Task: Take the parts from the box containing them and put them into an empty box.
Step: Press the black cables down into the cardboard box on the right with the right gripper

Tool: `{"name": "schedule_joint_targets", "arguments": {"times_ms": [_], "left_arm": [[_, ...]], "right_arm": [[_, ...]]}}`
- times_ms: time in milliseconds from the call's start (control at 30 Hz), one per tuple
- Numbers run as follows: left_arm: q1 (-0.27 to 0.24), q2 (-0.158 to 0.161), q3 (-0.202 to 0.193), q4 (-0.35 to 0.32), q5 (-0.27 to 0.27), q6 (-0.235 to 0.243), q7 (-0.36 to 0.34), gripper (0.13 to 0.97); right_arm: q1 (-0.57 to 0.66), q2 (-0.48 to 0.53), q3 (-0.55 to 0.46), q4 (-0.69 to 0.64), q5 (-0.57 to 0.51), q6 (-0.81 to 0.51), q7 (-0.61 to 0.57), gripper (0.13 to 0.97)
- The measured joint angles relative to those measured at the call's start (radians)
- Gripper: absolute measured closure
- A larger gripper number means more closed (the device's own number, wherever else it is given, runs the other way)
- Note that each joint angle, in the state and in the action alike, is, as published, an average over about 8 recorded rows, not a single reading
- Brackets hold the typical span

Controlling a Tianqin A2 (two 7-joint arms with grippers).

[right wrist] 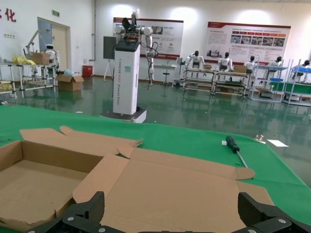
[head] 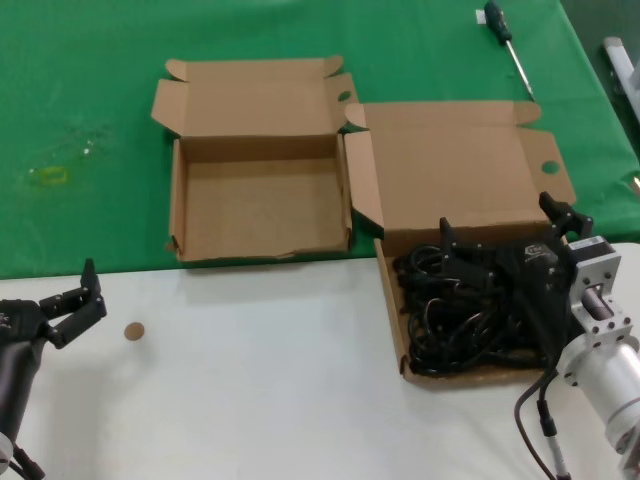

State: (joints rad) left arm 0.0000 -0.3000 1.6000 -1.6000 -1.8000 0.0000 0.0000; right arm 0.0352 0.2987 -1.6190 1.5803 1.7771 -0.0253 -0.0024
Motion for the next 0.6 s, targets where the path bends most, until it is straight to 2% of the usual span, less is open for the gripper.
{"name": "schedule_joint_targets", "arguments": {"times_ms": [600], "left_arm": [[0.0,0.0,0.0,0.0,0.0,0.0,0.0,0.143]], "right_arm": [[0.0,0.0,0.0,0.0,0.0,0.0,0.0,0.129]]}}
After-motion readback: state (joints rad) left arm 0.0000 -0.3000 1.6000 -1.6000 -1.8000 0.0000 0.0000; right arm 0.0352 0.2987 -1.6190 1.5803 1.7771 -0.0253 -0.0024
